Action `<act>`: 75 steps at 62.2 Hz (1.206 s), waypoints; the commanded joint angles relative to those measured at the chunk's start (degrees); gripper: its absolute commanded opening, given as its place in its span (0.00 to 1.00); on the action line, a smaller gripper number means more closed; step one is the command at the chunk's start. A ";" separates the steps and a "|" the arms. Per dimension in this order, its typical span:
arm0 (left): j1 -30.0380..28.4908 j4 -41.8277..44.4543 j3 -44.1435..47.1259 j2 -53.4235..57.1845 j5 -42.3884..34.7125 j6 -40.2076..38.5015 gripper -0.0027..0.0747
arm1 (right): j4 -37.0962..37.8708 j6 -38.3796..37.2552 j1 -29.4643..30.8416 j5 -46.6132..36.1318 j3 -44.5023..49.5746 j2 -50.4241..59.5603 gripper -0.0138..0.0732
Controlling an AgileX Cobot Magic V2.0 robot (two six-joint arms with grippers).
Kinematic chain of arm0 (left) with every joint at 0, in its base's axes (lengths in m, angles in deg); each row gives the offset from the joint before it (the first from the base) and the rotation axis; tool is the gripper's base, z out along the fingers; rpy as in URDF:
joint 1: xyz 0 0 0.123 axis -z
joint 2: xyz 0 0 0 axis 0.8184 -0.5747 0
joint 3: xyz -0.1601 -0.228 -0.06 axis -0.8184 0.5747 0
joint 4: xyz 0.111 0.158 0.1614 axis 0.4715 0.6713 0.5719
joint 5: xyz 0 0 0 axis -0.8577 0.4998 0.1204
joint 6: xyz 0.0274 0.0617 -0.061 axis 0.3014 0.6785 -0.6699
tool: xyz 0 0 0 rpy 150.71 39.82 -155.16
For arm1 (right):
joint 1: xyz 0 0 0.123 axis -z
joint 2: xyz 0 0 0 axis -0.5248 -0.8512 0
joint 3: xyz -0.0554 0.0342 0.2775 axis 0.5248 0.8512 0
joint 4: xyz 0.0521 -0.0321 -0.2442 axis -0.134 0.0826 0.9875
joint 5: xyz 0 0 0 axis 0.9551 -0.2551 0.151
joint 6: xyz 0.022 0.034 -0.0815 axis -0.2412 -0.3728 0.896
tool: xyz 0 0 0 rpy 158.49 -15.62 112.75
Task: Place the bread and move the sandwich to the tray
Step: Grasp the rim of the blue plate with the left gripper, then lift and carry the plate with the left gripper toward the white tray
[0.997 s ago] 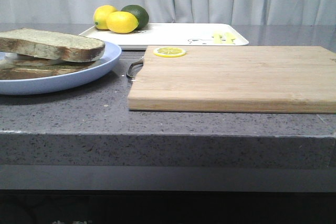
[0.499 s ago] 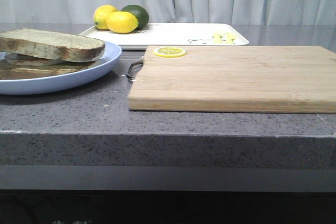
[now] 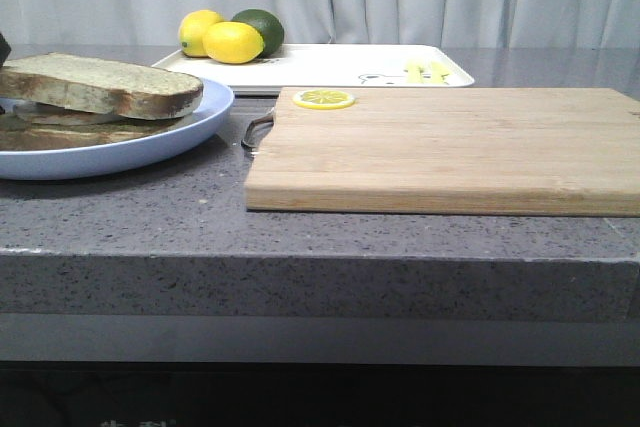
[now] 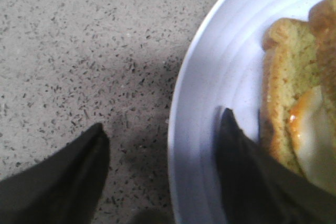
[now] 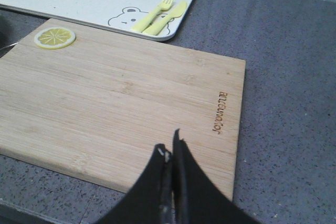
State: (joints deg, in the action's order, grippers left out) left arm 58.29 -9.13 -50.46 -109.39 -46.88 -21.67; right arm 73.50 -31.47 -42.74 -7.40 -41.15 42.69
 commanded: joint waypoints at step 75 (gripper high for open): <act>-0.88 -24.69 -37.57 -11.87 15.88 6.31 0.01 | 0.00 0.00 0.23 -4.56 -1.45 -0.16 0.03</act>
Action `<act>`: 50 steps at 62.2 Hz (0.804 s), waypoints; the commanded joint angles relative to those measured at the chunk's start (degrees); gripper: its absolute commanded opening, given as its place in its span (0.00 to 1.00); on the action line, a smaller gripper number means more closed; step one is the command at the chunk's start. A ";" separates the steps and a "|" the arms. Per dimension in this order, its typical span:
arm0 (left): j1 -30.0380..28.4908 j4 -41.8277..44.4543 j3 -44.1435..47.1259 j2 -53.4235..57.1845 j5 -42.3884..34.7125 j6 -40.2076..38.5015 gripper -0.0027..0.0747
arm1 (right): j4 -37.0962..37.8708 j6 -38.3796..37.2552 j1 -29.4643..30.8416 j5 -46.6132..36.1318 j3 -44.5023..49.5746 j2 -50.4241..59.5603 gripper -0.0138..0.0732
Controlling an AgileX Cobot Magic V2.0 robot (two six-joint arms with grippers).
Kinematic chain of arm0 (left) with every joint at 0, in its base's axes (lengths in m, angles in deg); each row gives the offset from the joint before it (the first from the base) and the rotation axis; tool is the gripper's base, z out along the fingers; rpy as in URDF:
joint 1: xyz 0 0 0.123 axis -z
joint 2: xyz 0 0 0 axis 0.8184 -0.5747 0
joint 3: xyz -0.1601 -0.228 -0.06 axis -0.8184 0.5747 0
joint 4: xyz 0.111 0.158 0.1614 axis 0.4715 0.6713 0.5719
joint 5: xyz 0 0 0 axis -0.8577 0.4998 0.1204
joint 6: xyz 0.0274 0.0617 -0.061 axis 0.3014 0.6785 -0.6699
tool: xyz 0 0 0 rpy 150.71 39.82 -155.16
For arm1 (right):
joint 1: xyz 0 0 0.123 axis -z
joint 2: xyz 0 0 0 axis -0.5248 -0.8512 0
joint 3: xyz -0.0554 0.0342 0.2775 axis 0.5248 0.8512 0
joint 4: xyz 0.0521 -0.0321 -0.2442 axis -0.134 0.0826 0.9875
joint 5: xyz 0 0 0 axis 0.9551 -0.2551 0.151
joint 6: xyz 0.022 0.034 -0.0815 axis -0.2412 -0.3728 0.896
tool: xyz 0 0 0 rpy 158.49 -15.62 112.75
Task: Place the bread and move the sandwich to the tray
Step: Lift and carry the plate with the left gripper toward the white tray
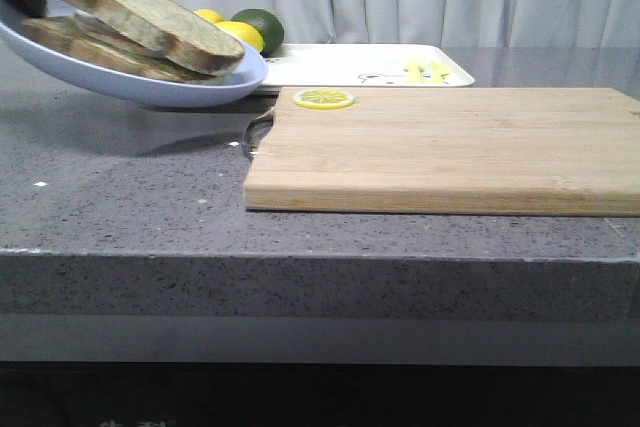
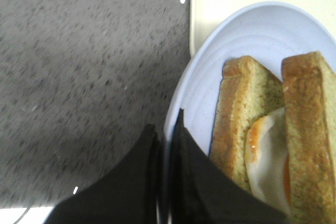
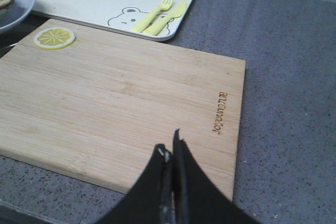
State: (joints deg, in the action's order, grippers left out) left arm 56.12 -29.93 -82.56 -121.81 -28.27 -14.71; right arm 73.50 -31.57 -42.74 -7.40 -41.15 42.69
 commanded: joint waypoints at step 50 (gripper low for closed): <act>4.89 -15.10 -57.97 -38.03 7.75 1.94 0.01 | 0.00 0.10 0.23 -4.43 -1.45 -0.16 0.03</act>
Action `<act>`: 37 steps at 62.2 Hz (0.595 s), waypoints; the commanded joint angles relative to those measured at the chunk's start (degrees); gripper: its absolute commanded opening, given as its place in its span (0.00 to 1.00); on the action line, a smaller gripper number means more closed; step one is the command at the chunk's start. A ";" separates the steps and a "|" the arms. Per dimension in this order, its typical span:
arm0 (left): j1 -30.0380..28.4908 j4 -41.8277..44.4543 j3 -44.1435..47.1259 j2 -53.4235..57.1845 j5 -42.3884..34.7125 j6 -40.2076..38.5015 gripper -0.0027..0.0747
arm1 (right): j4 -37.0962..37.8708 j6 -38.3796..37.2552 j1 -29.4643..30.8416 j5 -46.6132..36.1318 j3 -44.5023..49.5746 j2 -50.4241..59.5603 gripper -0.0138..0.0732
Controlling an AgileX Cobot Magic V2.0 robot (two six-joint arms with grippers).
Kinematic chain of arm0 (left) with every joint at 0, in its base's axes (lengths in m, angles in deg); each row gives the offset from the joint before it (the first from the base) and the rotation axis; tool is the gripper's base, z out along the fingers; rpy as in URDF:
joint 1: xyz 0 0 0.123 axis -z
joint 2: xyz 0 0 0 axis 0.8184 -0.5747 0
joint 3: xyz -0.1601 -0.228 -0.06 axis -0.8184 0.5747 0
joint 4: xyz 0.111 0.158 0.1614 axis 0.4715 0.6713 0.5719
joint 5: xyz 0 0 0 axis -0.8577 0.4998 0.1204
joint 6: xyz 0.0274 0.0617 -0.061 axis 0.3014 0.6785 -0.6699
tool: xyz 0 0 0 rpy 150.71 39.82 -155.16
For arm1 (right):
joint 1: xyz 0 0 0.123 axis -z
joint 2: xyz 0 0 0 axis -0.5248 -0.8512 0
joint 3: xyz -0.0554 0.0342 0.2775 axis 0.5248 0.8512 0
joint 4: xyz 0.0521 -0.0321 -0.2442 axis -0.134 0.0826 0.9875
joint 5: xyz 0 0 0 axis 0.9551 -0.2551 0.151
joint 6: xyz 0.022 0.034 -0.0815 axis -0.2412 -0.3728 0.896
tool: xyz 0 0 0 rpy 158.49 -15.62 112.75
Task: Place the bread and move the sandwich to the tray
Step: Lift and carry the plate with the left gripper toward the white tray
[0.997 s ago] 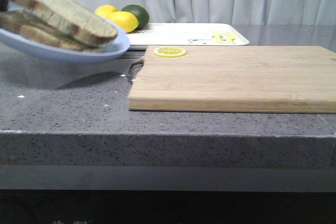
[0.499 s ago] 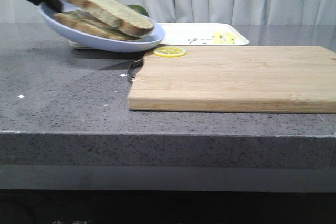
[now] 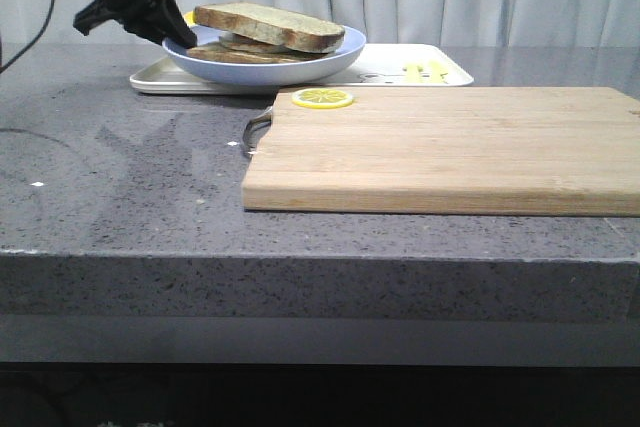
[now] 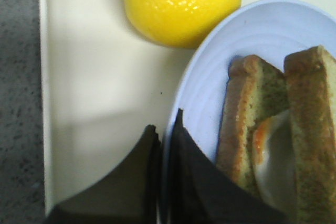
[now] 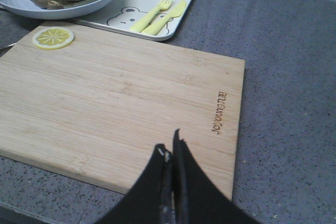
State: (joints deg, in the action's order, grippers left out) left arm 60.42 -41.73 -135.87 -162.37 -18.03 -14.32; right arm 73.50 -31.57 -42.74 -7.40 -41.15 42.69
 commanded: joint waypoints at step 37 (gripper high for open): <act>4.65 -4.23 -6.03 -0.36 -16.41 12.20 0.01 | 0.00 0.10 0.23 -4.81 -1.24 -0.23 0.03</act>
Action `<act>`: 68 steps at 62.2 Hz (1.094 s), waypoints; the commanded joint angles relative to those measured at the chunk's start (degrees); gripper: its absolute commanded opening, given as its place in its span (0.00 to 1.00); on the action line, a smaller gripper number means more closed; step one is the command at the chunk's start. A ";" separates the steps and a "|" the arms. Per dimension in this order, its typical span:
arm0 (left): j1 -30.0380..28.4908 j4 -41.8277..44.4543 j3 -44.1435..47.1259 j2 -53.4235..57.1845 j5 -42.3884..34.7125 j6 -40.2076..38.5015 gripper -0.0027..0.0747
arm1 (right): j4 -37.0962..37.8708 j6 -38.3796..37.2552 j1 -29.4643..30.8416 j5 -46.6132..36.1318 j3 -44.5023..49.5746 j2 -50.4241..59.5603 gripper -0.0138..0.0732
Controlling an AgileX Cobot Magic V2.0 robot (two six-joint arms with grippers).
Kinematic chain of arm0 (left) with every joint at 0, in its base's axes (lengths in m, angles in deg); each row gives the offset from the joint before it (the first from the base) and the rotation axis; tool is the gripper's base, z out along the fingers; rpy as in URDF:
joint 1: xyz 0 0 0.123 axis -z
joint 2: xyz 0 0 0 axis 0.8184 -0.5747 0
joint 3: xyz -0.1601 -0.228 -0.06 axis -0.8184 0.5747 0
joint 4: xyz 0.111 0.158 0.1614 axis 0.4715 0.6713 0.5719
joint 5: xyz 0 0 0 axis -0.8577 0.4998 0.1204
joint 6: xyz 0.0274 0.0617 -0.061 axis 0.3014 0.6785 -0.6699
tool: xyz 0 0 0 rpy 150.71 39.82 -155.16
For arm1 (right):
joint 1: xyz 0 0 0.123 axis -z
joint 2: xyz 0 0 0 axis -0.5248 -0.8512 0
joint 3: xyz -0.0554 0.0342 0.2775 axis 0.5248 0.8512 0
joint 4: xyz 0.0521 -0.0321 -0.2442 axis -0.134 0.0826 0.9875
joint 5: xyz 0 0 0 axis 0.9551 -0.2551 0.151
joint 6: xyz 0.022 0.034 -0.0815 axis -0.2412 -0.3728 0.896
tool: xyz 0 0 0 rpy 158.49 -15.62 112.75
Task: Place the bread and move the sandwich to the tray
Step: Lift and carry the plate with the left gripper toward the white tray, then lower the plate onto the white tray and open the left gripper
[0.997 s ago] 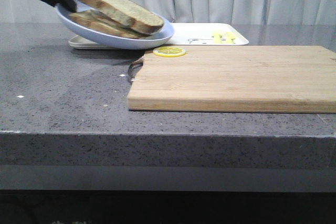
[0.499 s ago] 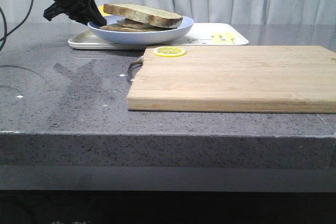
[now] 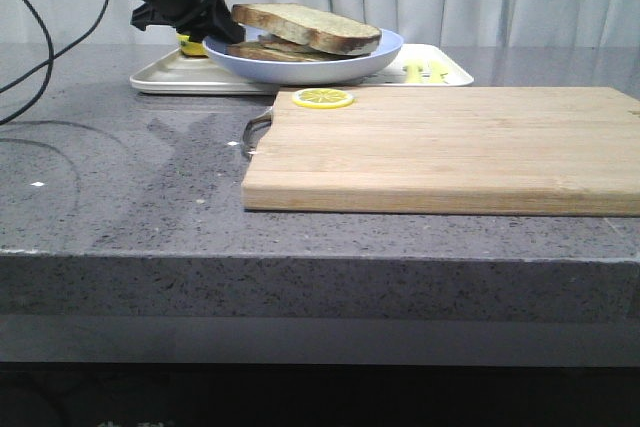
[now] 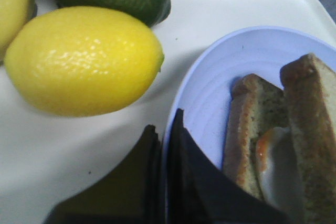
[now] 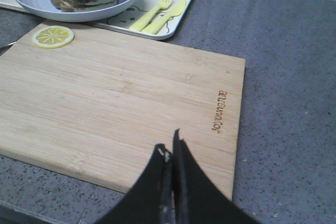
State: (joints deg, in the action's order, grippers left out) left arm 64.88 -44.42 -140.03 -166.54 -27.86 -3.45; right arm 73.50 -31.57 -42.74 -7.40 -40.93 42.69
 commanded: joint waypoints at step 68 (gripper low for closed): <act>0.79 -0.67 -2.67 1.78 -7.01 4.07 0.48 | 0.00 0.10 0.23 -4.98 -1.46 -0.23 0.03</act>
State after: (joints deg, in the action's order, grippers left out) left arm 65.25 -43.53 -140.25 -169.01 -32.26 0.34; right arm 73.50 -31.57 -42.74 -7.50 -40.93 42.69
